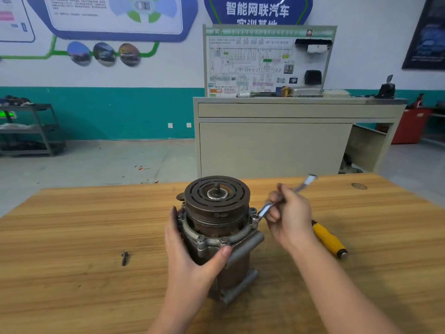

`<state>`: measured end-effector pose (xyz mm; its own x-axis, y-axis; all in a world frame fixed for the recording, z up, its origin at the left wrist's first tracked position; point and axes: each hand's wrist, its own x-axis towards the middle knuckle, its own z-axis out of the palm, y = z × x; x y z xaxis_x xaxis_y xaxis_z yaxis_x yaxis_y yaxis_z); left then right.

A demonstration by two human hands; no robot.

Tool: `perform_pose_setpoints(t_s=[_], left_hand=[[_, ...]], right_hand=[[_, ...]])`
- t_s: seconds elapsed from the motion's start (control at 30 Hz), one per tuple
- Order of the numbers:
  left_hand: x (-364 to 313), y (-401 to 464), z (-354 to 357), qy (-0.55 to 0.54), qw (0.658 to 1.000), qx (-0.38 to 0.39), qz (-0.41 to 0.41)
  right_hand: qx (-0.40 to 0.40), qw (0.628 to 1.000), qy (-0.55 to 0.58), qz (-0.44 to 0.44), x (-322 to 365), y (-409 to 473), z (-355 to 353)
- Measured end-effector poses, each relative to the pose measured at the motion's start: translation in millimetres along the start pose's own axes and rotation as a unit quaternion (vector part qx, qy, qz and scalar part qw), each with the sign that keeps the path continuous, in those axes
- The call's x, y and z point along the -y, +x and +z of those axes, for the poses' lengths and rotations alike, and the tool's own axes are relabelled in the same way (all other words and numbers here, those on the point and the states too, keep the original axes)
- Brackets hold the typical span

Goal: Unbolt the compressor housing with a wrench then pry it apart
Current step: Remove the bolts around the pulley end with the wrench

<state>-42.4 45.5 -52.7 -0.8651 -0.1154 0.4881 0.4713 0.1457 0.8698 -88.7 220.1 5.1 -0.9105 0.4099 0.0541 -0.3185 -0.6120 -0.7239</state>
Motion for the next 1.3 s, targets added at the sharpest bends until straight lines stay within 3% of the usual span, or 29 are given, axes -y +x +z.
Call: perform_pose_setpoints(t_s=[0.03,0.1,0.23,0.3,0.5,0.63,0.7,0.83,0.87,0.93,1.03,1.1,1.17,1.23,1.3], left_hand=[[-0.6,-0.3,0.0,-0.001,1.0,0.002,-0.001],[-0.6,-0.3,-0.7,-0.004,1.0,0.005,-0.002],[1.8,0.3,-1.3,-0.007,1.0,0.008,0.005],[2.8,0.4,-1.2,-0.005,1.0,0.007,0.007],[6.3,1.0,-0.1,-0.003,1.0,0.003,0.007],[6.7,1.5,-0.4,0.004,1.0,0.0,0.009],[6.0,1.5,-0.4,0.006,1.0,0.0,0.009],[6.1,1.4,-0.3,0.017,1.0,0.001,0.016],[6.1,1.4,-0.2,0.019,1.0,0.001,0.016],[6.0,0.9,0.0,0.022,1.0,0.001,0.016],[4.4,0.1,-0.3,0.02,1.0,-0.002,0.016],[3.4,0.0,-0.9,0.02,1.0,0.0,0.013],[3.3,-0.2,-1.0,0.024,1.0,0.003,0.015],[4.2,0.1,-1.1,0.028,0.999,0.002,0.024],[4.9,0.2,-1.1,0.028,0.999,0.0,0.028]], right_hand=[[0.021,0.999,-0.01,0.047,5.2,5.7,2.5],[0.044,0.998,0.007,0.042,17.9,6.4,5.2],[0.089,0.98,-0.019,-0.177,35.2,-21.4,-9.7],[0.111,0.949,-0.091,-0.281,29.6,-39.1,-15.8],[0.201,0.837,-0.214,-0.461,7.7,-59.9,-20.5],[0.249,0.772,-0.266,-0.521,-2.7,-59.7,-23.7],[0.246,0.758,-0.288,-0.532,-8.9,-61.5,-26.6],[0.243,0.782,-0.229,-0.526,-19.7,-65.0,-29.9],[0.233,0.799,-0.193,-0.521,-20.8,-63.5,-28.1],[0.157,0.868,-0.103,-0.46,-16.8,-53.5,-19.7],[0.01,0.98,0.013,-0.2,-9.2,-20.4,-7.9],[0.025,1.0,0.005,0.018,-2.6,3.5,0.7],[0.066,0.989,-0.035,0.124,8.8,17.2,5.7],[0.077,0.991,-0.006,0.113,25.1,17.8,8.0],[0.077,0.997,0.021,0.024,38.5,8.0,2.8]])
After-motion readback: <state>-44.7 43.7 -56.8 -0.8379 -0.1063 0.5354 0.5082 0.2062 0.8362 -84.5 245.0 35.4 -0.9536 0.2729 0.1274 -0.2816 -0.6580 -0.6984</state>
